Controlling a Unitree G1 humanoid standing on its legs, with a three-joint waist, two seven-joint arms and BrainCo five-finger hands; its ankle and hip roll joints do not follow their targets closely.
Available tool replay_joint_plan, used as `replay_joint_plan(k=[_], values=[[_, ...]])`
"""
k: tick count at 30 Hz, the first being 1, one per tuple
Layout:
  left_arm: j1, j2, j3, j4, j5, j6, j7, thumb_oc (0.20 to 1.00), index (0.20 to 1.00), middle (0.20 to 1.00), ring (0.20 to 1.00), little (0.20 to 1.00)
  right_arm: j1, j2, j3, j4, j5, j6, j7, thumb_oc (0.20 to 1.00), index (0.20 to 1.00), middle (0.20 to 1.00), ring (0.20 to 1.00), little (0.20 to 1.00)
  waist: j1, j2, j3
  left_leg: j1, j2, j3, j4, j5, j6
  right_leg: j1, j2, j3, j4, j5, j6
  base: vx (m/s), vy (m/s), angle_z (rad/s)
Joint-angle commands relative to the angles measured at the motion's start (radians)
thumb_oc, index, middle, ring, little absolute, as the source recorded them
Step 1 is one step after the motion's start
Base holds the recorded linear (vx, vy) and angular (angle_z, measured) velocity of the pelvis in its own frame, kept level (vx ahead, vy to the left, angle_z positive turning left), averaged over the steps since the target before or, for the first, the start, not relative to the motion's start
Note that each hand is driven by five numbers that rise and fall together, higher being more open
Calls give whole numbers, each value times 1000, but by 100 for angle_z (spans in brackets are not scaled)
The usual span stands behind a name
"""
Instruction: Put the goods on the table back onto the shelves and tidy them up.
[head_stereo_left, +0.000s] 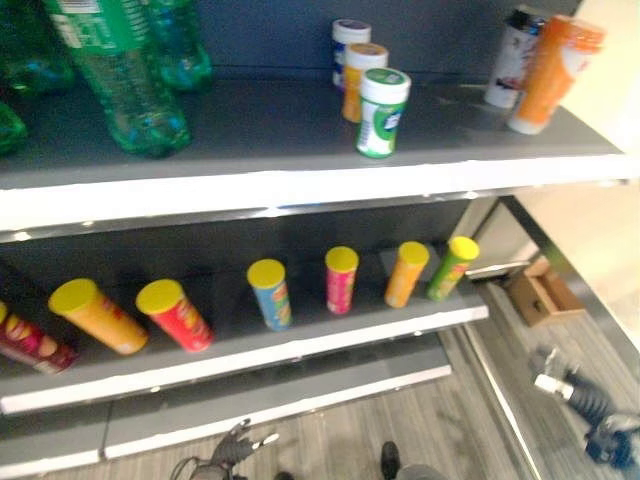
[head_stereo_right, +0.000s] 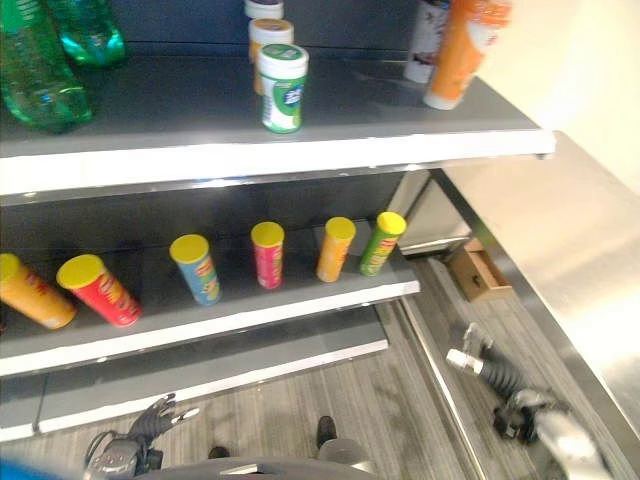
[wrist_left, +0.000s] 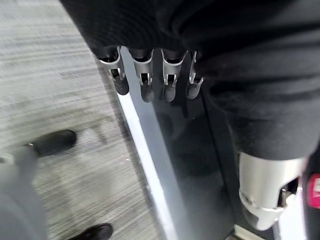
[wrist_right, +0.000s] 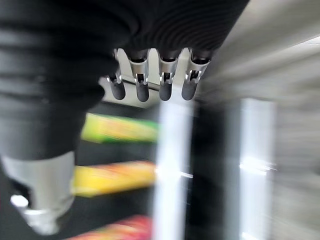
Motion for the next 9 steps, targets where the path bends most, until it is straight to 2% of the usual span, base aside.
replay_joint_plan(k=[1,2,5,9], values=[[-54,36,24,23,6,0,1,1000,1000,1000,1000,1000,-82,66,17,74,-142,-23,-74,1000,1000,1000,1000,1000,22,-5,30,53,7,36,37,-112,3,8,-89,-73,40,-31,61,-3,-20,6],[-62,25,18,34,-2,1,15,1000,1000,1000,1000,1000,-114,144,11,208,-145,-30,-125,1000,1000,1000,1000,1000,31,2,30,50,6,30,38,-112,5,12,-89,-80,41,-35,59,1,-14,7],[-85,21,11,71,1,1,50,1000,1000,1000,1000,1000,-194,253,30,437,-253,-37,-231,1000,1000,1000,1000,1000,43,13,36,44,6,15,47,-116,6,21,-86,-91,44,-46,53,0,-27,10],[-96,-4,-1,94,-15,-1,82,1000,1000,1000,1000,1000,-243,315,38,525,-250,-30,-278,1000,1000,1000,1000,1000,54,29,43,38,8,1,58,-118,6,32,-83,-101,47,-55,45,1,-23,23]])
